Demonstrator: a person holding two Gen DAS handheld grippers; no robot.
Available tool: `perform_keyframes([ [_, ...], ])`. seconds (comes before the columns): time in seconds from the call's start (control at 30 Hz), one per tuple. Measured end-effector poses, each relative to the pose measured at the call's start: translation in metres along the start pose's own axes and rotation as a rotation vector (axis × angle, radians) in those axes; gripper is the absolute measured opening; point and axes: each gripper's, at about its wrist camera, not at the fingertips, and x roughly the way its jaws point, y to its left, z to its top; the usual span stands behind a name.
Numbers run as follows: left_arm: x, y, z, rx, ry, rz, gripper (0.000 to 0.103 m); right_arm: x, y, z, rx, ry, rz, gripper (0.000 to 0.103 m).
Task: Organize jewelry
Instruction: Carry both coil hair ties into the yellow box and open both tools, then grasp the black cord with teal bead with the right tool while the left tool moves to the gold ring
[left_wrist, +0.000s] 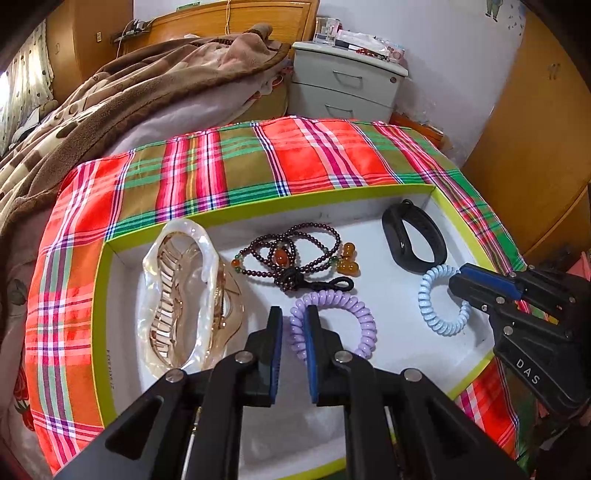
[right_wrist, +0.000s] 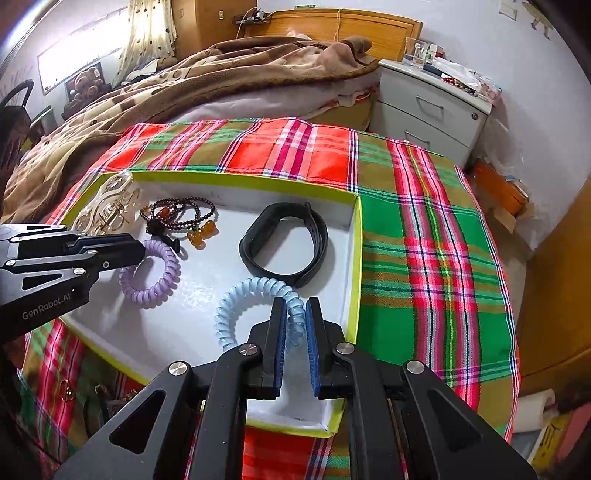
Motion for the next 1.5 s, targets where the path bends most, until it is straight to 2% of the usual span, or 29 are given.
perform_keyframes([
  [0.03, -0.001, 0.000, 0.000, -0.002, -0.002, -0.004, 0.022, -0.001, 0.000, 0.000, 0.001, -0.002, 0.000, 0.011],
  [0.17, -0.005, 0.002, -0.001, -0.008, -0.010, -0.003, 0.023, -0.005, 0.001, 0.000, 0.006, -0.019, -0.001, 0.013],
  [0.3, -0.015, 0.003, -0.004, -0.007, -0.029, 0.001, 0.031, -0.013, 0.000, -0.001, 0.023, -0.042, 0.004, 0.015],
  [0.73, -0.070, 0.003, -0.025, -0.006, -0.133, -0.023, 0.032, -0.043, 0.002, -0.016, 0.072, -0.111, 0.027, 0.017],
  [0.8, -0.077, 0.005, -0.031, -0.014, -0.146, -0.029, 0.032, -0.049, 0.003, -0.020, 0.082, -0.130, 0.036, 0.020],
  [0.9, -0.085, 0.010, -0.041, -0.030, -0.159, -0.035, 0.032, -0.058, 0.004, -0.027, 0.096, -0.151, 0.049, 0.030],
  [1.03, -0.093, 0.015, -0.057, -0.045, -0.166, -0.044, 0.033, -0.067, 0.009, -0.035, 0.103, -0.171, 0.065, 0.030],
  [1.17, -0.098, 0.020, -0.073, -0.057, -0.169, -0.052, 0.033, -0.074, 0.015, -0.044, 0.111, -0.196, 0.103, 0.030],
  [1.5, -0.107, 0.035, -0.107, -0.089, -0.171, -0.061, 0.033, -0.070, 0.048, -0.053, 0.037, -0.189, 0.296, 0.030],
])
